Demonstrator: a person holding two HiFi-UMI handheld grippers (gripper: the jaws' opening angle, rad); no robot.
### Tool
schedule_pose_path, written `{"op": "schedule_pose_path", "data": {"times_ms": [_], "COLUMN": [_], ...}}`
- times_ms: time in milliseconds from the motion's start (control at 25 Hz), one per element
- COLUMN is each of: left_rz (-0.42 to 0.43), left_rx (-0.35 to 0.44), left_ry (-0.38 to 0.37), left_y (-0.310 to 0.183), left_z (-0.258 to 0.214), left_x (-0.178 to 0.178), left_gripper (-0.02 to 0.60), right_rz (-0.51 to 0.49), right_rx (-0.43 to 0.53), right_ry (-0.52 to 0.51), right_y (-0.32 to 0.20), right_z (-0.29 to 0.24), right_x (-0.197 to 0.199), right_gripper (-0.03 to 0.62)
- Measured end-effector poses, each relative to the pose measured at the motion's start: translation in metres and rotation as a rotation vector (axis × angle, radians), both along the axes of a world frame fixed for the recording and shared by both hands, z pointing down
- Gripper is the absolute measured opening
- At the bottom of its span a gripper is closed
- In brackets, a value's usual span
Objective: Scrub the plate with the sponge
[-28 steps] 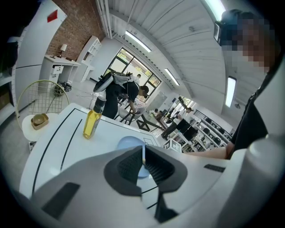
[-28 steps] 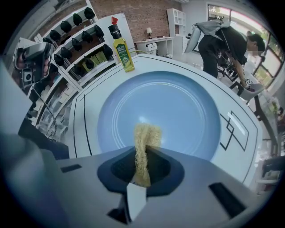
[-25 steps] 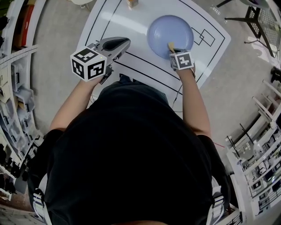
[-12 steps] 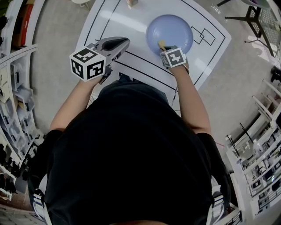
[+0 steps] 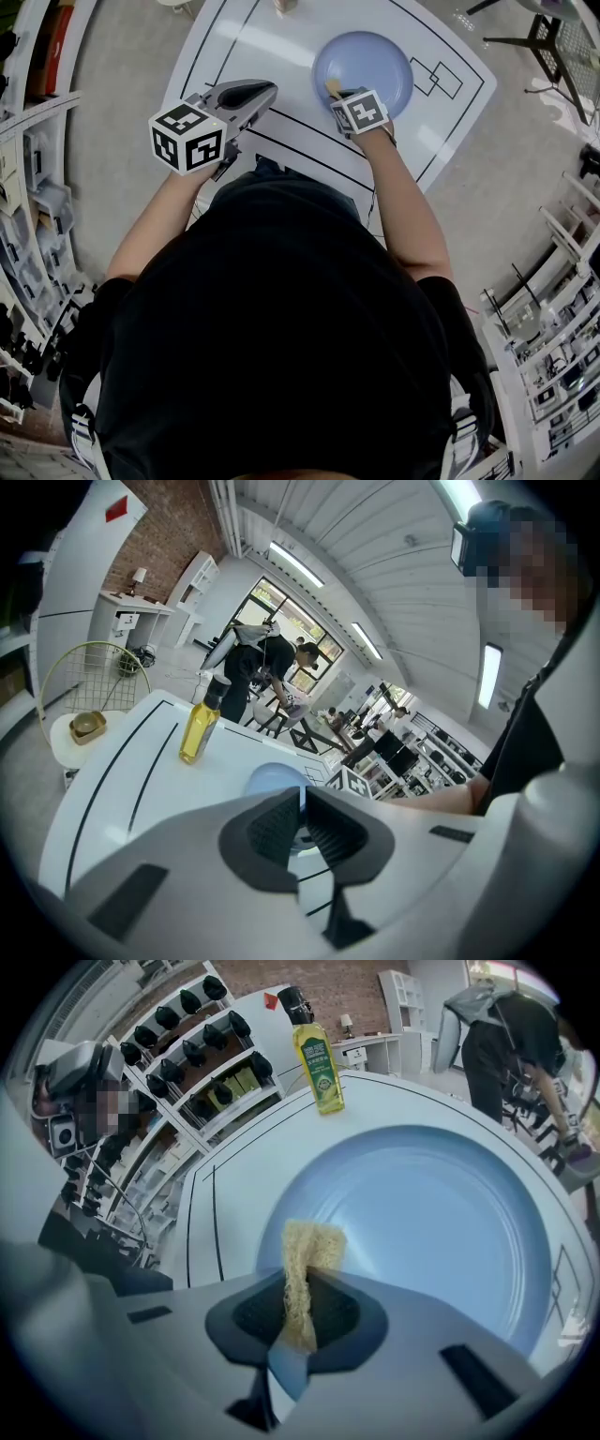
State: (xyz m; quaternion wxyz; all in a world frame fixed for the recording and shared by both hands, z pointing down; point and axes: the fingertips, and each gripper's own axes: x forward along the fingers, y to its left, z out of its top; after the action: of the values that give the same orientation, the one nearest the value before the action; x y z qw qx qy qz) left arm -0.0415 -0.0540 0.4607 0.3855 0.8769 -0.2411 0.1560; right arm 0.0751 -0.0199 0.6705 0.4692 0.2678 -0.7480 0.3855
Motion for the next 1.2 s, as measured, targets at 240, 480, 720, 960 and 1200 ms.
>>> {"op": "schedule_pose_path", "data": {"times_ms": [240, 480, 720, 960, 1200], "left_rz": [-0.007, -0.008, -0.008, -0.008, -0.001], "left_rx": [-0.004, -0.006, -0.007, -0.008, -0.013], "left_ry": [-0.004, -0.005, -0.004, -0.001, 0.002], "left_y": [0.001, 0.002, 0.002, 0.001, 0.002], "left_z": [0.002, 0.002, 0.004, 0.004, 0.006], "left_x": [-0.003, -0.002, 0.001, 0.0, 0.004], "left_gripper": [0.025, 0.025, 0.025, 0.025, 0.025], "right_rz": [-0.002, -0.021, -0.011, -0.049, -0.059], "right_rx": [0.006, 0.024, 0.041, 0.134, 0.168], "right_ry": [-0.032, -0.056, -0.07, -0.055, 0.042], "right_y": [-0.011, -0.018, -0.02, -0.02, -0.018], "right_z": [0.0, -0.001, -0.004, -0.02, -0.02], "right_x": [-0.014, -0.023, -0.022, -0.01, 0.022], "right_gripper": [0.038, 0.038, 0.038, 0.037, 0.037]}}
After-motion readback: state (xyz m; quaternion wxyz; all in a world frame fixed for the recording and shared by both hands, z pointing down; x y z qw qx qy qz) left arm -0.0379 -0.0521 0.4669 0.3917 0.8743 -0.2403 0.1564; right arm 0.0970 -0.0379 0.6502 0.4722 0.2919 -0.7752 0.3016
